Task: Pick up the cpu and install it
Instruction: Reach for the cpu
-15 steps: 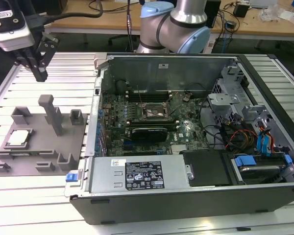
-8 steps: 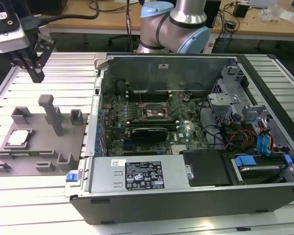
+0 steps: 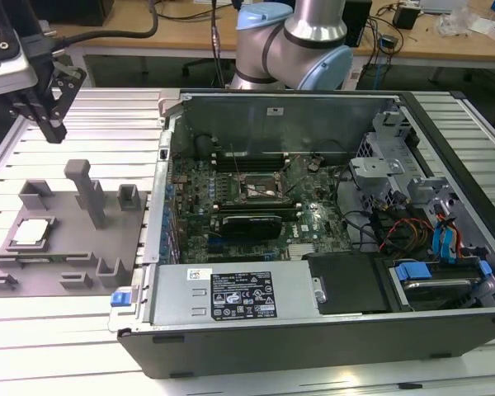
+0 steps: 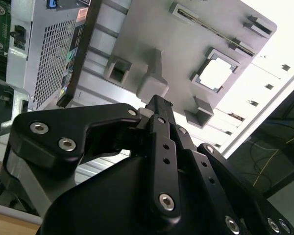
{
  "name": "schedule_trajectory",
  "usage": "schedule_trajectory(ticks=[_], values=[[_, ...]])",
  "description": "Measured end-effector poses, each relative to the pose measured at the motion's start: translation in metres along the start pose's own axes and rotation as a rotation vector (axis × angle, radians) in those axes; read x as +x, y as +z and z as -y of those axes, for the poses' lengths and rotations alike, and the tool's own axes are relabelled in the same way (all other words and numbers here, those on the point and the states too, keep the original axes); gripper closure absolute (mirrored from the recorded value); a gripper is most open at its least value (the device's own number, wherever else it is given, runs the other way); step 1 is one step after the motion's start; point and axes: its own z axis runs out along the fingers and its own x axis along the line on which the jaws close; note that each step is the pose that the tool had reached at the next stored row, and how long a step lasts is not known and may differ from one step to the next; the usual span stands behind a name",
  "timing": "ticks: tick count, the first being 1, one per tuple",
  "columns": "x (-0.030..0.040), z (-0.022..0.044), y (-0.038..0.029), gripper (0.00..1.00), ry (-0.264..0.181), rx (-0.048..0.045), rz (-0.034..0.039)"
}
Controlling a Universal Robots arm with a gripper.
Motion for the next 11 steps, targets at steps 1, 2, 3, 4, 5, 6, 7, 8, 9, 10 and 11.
schedule_trajectory(ticks=[1, 2, 3, 4, 5, 6, 7, 8, 9, 10, 11], values=[[0.0013, 0.0001, 0.0006, 0.89, 0.000, 0.0000, 0.0000], [0.0037, 0.0004, 0.0017, 0.89, 0.000, 0.0001, -0.0001], [0.0054, 0.0005, 0.0025, 0.89, 0.000, 0.0000, 0.0000], [0.0064, 0.0006, 0.0032, 0.89, 0.000, -0.0001, 0.0001], [0.0083, 0.0008, 0.0043, 0.89, 0.000, 0.0000, 0.0000], [0.0097, 0.0010, 0.0051, 0.89, 0.000, 0.0002, -0.0001], [0.0109, 0.0011, 0.0056, 0.89, 0.000, 0.0002, -0.0002], [0.0121, 0.0012, 0.0061, 0.89, 0.000, 0.0001, -0.0001], [0.0132, 0.0013, 0.0065, 0.89, 0.000, 0.0001, -0.0001], [0.0146, 0.0014, 0.0070, 0.89, 0.000, 0.0001, -0.0001], [0.0158, 0.0015, 0.0074, 0.89, 0.000, 0.0001, -0.0001]])
